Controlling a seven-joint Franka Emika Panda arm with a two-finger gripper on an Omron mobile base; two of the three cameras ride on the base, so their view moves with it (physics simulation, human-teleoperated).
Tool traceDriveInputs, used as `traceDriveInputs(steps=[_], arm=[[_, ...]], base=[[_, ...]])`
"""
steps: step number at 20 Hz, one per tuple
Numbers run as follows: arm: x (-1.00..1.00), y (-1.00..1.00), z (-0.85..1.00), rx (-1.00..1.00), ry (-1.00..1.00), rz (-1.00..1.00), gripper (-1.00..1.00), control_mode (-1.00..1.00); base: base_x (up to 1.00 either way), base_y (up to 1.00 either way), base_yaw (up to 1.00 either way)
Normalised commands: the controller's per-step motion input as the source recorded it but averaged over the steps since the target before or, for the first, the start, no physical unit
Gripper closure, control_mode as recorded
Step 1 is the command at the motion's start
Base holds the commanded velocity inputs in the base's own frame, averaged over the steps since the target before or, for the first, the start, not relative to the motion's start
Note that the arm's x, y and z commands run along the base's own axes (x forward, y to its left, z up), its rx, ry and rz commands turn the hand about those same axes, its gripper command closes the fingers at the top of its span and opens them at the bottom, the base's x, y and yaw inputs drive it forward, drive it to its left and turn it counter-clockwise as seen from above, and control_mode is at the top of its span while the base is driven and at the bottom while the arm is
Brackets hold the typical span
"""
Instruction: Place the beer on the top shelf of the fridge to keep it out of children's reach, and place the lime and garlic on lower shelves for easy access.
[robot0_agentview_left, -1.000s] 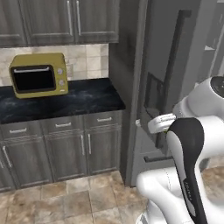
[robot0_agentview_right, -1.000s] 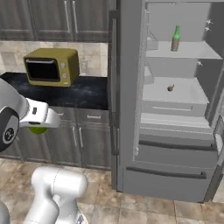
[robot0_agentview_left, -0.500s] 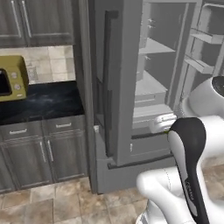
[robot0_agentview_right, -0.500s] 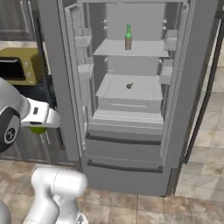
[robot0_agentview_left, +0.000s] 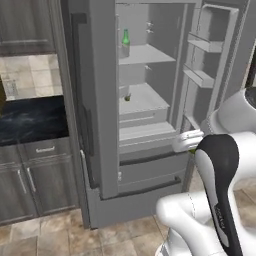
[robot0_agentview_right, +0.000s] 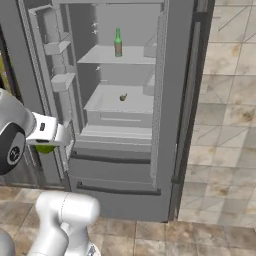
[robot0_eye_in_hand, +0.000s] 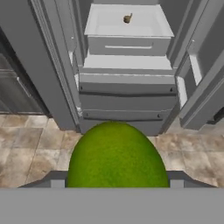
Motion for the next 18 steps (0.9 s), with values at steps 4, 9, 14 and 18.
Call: traceDriveInputs(steps=[4,9,14,18], arm=[[0.0,0.0,0.0,0.0,0.0,0.0,1.0,1.0],[0.0,0.0,0.0,0.0,0.0,0.0,1.0,1.0],[0.0,0.0,0.0,0.0,0.0,0.0,1.0,1.0],[0.0,0.0,0.0,0.0,0.0,0.0,1.0,1.0]], base=[[0.59,-0.1,0.0],[0.78,-0.09,0.0],[0.67,-0.28,0.0],[0.48,-0.4,0.0]])
